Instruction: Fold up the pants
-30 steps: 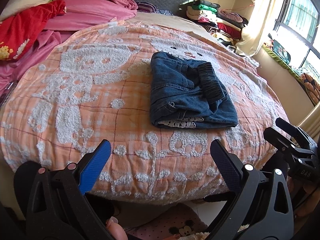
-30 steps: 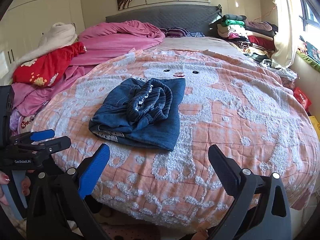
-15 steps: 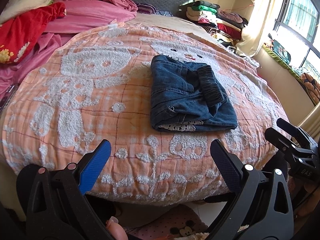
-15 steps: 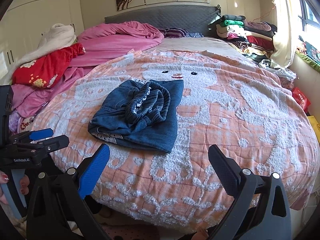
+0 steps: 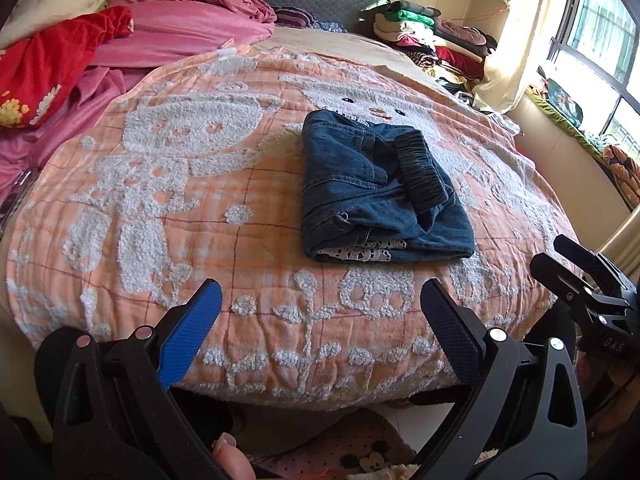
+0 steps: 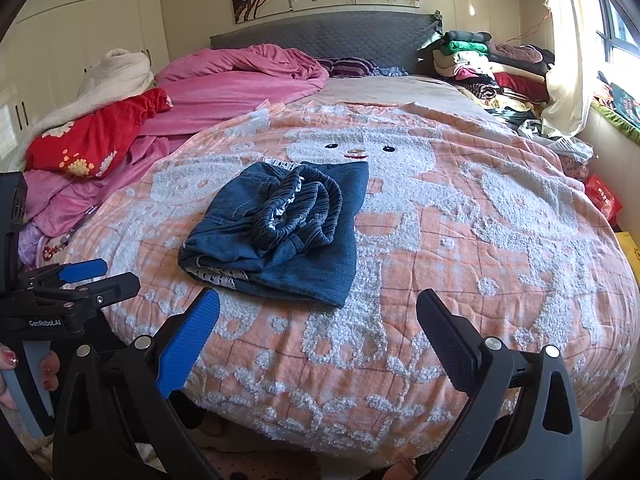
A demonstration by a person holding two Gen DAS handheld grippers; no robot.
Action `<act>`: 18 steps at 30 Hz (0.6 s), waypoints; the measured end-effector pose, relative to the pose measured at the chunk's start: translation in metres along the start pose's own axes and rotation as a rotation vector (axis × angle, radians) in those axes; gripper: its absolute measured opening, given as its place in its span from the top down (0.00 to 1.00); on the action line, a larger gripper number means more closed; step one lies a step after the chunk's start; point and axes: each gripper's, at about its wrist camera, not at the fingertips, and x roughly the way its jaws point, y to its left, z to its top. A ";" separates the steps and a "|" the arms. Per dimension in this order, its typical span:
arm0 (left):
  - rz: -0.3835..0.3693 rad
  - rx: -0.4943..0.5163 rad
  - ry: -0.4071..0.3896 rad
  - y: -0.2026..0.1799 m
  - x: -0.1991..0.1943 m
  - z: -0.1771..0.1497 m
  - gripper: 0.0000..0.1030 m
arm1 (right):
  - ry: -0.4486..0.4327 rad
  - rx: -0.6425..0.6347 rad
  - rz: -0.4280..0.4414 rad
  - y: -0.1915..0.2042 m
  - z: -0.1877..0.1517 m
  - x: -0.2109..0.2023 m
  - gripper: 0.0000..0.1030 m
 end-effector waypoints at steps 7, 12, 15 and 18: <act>-0.003 0.001 0.002 0.000 -0.001 0.000 0.09 | -0.001 0.000 -0.002 -0.001 0.000 -0.001 0.05; 0.003 0.003 0.005 0.001 -0.001 -0.001 0.09 | 0.000 0.000 0.000 0.000 0.000 0.000 0.05; 0.001 0.003 0.007 0.001 -0.001 -0.001 0.09 | 0.001 0.000 -0.004 0.001 0.000 -0.001 0.05; 0.002 0.003 0.004 0.001 -0.001 -0.001 0.09 | 0.002 0.000 -0.003 0.000 0.000 -0.001 0.05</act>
